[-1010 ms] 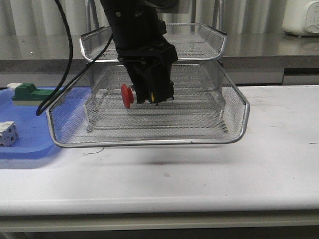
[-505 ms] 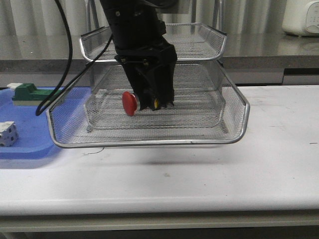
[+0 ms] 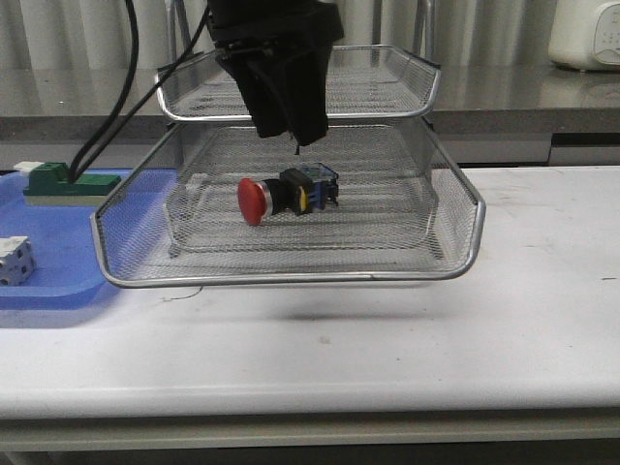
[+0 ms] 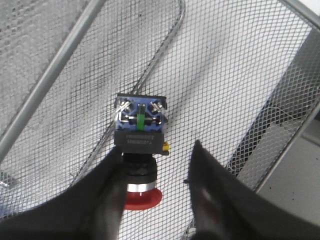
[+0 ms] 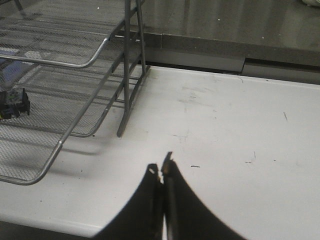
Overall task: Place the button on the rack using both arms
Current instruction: 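Open the left gripper to drop the button into the tier, withdraw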
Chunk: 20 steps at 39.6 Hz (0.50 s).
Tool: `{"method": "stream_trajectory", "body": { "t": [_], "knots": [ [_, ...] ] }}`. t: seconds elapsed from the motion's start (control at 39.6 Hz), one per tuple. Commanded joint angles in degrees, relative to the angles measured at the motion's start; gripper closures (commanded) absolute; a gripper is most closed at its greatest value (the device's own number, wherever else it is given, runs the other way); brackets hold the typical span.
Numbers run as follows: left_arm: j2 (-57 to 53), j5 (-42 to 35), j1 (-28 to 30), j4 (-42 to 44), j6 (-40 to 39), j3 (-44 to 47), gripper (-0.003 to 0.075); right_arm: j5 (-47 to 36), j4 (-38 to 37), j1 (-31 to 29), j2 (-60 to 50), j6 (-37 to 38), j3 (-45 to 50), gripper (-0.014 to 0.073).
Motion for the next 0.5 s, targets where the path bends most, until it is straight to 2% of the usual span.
{"method": "stream_trajectory", "body": {
  "t": [0.0,0.08,0.1,0.28,0.48],
  "knots": [
    [-5.88,3.02,0.15,1.04,-2.87,-1.91,0.0633,-4.35,-0.54,-0.09,0.44,-0.21,-1.51,0.0653],
    [-8.24,3.02,0.15,4.99,-5.33,-1.91,0.0727,-4.35,-0.54,-0.09,0.44,-0.21,-1.51,0.0653],
    [-8.86,3.02,0.27,6.14,-6.12,-1.91,0.0738,-4.35,-0.54,-0.09,0.44,-0.21,-1.51,0.0653],
    [-14.35,3.02,3.29,10.02,-10.04,-0.68,0.0739,-4.35,-0.54,-0.09,0.44,-0.21,-1.51,0.0653],
    [-23.21,0.62,12.75,9.66,-13.69,9.13,0.0739,-4.35,-0.54,-0.09,0.44,-0.21,-1.51,0.0653]
  ]
}}
